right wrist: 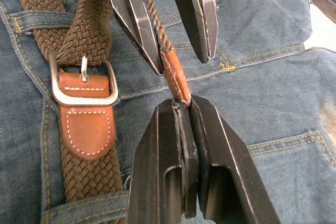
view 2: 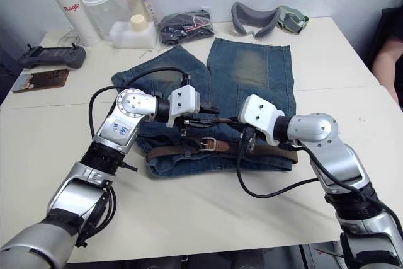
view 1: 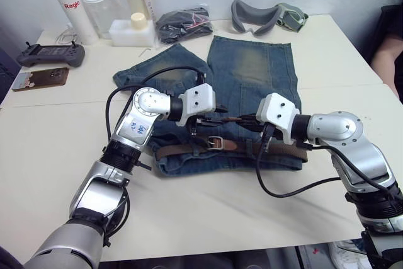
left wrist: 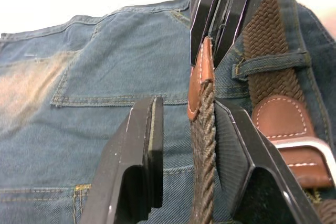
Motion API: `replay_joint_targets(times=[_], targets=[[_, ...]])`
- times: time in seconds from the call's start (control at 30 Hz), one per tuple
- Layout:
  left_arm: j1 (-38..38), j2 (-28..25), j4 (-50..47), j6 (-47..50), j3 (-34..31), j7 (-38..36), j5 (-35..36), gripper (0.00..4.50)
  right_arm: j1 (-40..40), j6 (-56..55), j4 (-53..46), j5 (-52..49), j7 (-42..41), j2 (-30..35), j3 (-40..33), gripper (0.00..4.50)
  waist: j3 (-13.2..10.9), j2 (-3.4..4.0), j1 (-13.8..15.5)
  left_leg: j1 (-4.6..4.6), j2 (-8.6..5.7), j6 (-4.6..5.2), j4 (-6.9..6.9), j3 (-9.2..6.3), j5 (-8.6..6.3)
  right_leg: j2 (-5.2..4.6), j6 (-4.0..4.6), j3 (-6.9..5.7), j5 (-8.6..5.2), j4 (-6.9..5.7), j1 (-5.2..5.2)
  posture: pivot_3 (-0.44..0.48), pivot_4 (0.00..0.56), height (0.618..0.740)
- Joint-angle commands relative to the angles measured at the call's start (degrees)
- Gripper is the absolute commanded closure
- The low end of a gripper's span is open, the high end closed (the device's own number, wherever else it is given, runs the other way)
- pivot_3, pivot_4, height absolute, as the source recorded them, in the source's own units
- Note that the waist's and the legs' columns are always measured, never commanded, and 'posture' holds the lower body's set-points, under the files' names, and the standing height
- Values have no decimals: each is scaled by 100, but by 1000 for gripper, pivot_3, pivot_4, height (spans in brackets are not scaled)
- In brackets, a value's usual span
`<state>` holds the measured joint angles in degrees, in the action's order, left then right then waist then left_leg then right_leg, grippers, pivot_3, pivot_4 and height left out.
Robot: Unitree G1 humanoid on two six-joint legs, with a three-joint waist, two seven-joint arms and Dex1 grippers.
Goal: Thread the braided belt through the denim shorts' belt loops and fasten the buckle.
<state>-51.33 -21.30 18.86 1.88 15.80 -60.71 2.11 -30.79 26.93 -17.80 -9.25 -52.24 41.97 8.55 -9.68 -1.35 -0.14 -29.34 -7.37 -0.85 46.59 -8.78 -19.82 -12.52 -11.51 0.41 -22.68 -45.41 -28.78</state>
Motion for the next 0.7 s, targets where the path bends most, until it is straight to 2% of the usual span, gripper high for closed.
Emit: replay_joint_targets(times=[0.03,0.27,0.37,0.57,0.7], targets=[[-174,-10,-22,-102,-92,-77,86,4355,-91,-31,-171,-24,-11,1,-57,4500,0,0,3,-1,0,0,6,0,0,0,1,1,-1,-8,-2,0,150,641],[-236,-6,110,-241,-76,-156,20,4355,-48,68,-169,-140,29,-73,-125,4500,0,0,9,-7,-4,-2,52,-3,1,0,2,6,0,-48,-3,0,150,641],[-301,-44,291,-320,-75,-67,-95,4500,204,211,-410,-313,-123,44,-154,3461,0,0,10,-15,-4,-2,51,-5,1,0,2,6,0,-47,-12,0,150,641],[-396,-141,623,-451,-57,-27,-279,4500,770,119,-938,-177,3,32,111,641,1,0,-14,-89,-3,-7,62,-5,5,2,4,7,1,-62,-82,0,150,641],[-396,-190,667,-526,-11,-122,-299,4500,901,-81,-916,108,176,-93,406,641,1,0,-10,-89,-3,-11,64,-5,13,1,5,7,2,-70,-85,0,150,641]])
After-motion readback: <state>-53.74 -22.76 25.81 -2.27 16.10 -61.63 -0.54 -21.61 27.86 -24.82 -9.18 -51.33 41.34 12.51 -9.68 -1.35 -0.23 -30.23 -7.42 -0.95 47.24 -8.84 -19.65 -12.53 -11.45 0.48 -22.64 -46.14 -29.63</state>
